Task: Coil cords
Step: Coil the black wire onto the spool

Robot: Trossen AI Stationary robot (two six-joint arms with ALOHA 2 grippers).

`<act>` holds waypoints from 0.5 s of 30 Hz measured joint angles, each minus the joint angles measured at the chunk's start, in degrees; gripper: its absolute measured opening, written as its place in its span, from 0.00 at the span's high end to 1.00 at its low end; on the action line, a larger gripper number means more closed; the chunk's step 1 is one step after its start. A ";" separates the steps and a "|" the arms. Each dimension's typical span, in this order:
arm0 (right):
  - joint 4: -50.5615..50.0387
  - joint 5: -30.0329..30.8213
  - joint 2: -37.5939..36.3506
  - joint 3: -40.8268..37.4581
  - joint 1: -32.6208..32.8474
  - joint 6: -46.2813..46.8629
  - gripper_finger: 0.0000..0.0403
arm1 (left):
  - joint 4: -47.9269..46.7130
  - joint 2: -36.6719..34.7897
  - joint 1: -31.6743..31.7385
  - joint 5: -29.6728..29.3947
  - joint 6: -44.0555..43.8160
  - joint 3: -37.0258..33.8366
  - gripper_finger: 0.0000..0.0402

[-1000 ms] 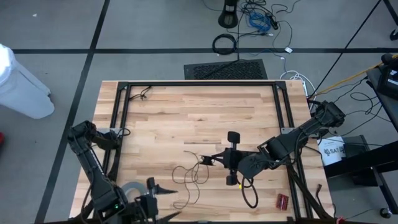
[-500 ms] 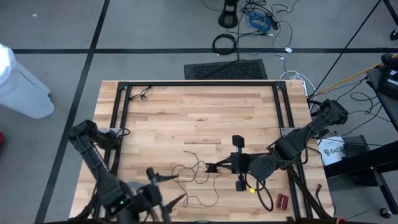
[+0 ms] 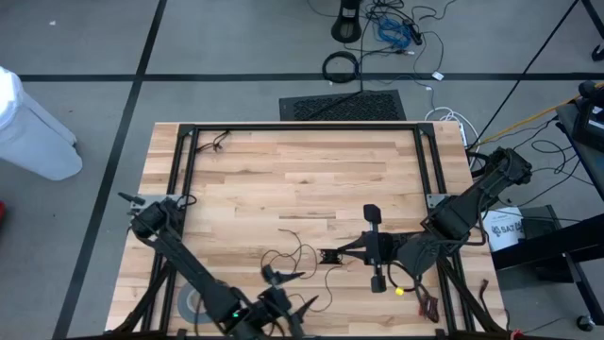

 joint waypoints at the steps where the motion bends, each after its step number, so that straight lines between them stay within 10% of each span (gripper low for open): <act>1: 0.00 0.59 -0.26 0.00 0.39 -0.11 1.00 | 2.62 0.90 0.57 0.55 1.64 0.00 0.22; 15: -0.02 1.01 -1.00 0.00 1.91 -0.94 1.00 | 20.82 4.53 6.36 10.34 12.34 0.00 0.22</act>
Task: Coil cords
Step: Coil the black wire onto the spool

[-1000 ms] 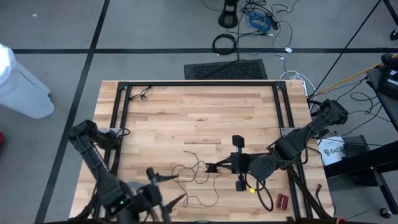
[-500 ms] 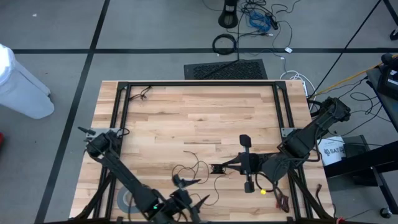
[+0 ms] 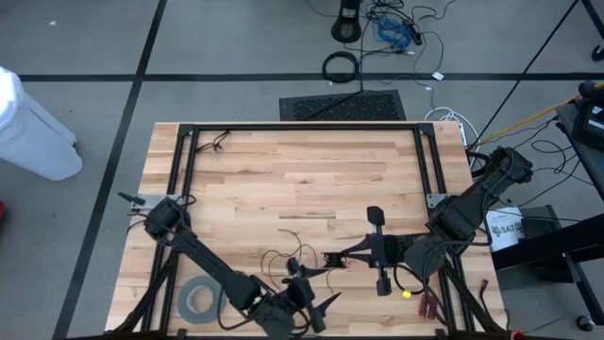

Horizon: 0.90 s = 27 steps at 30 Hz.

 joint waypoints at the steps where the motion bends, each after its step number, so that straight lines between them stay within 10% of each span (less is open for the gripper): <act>1: 0.02 0.00 0.00 0.00 0.00 0.00 1.00 | 0.13 0.00 0.29 0.91 -0.02 0.00 0.23; 21: -1.29 1.22 0.00 0.00 1.92 1.92 1.00 | -7.06 -0.04 0.32 0.72 3.11 0.00 0.94; 27: -1.31 1.16 0.00 0.00 1.92 2.12 1.00 | -10.14 -0.12 0.33 -0.34 3.06 0.00 0.98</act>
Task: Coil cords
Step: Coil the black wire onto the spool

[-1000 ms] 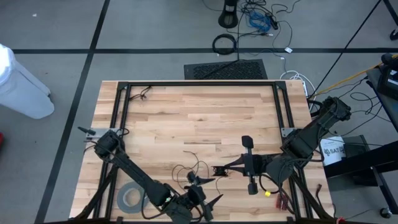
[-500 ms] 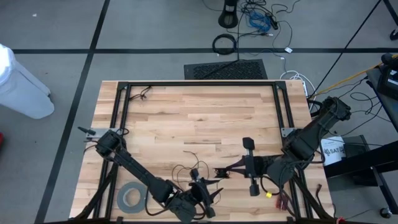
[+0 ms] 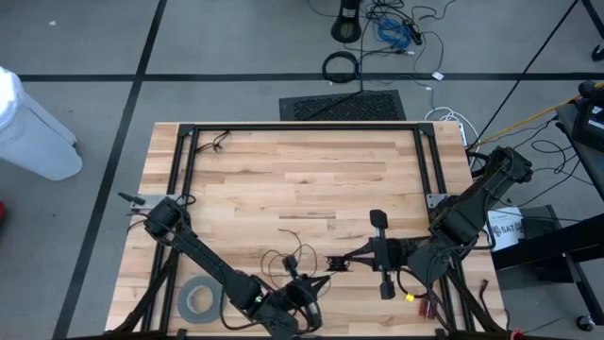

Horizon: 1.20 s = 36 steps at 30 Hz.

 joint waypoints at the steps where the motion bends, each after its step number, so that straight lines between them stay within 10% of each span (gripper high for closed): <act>1: 0.00 -0.09 0.00 0.00 0.00 0.00 1.00 | -1.63 -0.25 -0.13 -0.65 -0.03 0.00 0.98; 18: -2.80 -0.29 2.59 0.00 -1.54 -0.75 1.00 | -37.54 -15.83 -0.68 1.43 -15.10 0.02 1.00; 36: 2.57 6.69 10.18 0.02 -9.20 -5.81 1.00 | -31.55 -22.44 -1.82 4.78 -18.08 0.02 1.00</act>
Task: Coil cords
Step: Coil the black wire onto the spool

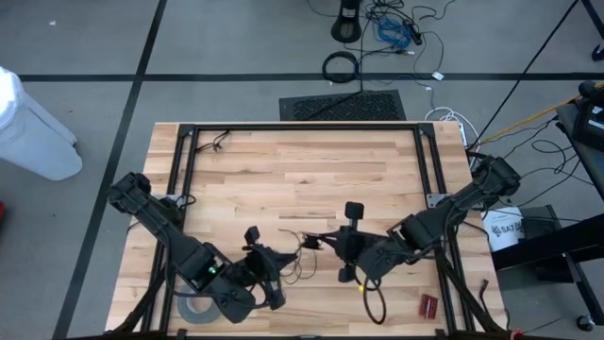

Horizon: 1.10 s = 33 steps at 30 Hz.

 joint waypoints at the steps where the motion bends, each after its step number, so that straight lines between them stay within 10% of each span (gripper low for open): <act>1: 1.25 0.61 0.45 0.00 -0.36 -0.70 1.00 | 0.33 0.00 0.42 0.00 0.00 0.00 1.00; 33: 11.01 8.04 2.54 0.00 -3.41 -2.93 1.00 | 8.66 3.34 6.50 0.02 0.99 0.92 0.94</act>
